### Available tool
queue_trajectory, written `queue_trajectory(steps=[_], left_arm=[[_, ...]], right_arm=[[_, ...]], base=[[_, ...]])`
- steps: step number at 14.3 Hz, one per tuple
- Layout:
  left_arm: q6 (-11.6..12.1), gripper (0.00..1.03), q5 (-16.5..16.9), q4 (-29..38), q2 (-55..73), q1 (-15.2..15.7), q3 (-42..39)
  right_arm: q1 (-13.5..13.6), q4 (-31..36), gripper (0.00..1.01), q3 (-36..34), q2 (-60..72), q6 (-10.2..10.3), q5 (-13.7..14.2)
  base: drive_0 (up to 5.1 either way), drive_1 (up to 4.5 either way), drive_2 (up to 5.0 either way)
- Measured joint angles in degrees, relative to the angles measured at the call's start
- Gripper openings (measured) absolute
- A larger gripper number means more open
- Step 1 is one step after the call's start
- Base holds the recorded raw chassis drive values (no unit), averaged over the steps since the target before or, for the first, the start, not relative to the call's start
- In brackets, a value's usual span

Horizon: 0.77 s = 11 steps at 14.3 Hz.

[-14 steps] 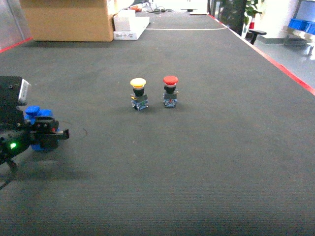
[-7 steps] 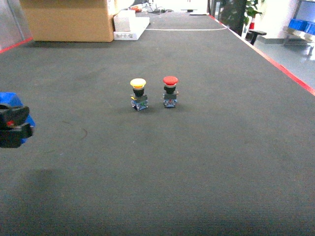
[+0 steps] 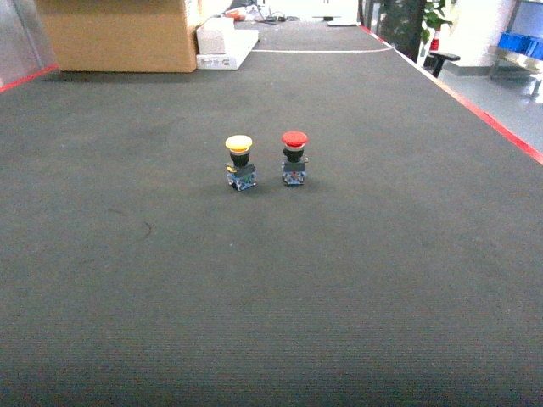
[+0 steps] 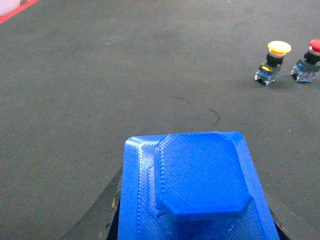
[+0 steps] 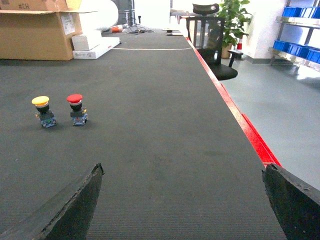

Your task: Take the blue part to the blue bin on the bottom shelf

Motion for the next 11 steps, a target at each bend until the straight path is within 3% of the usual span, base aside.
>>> queue_trajectory(steps=[3,4,11], left_arm=[[-2.54,0.44,-1.9,-33.64,-39.82,-1.07,-1.03],[-2.86,0.44,-1.97,-40.37,-49.27,-0.02,-1.03],[-2.86,0.44,-2.38,-42.47,-52.72,0.52,-1.05]], right_arm=[[0.0,0.0,0.98,0.0,0.0,0.0,0.0],[0.0,0.0,0.98,0.0,0.0,0.0,0.0],[0.0,0.0,0.98,0.0,0.0,0.0,0.0]], base=[[0.0,0.0,0.0],[0.0,0.0,0.0],[0.0,0.0,0.0]])
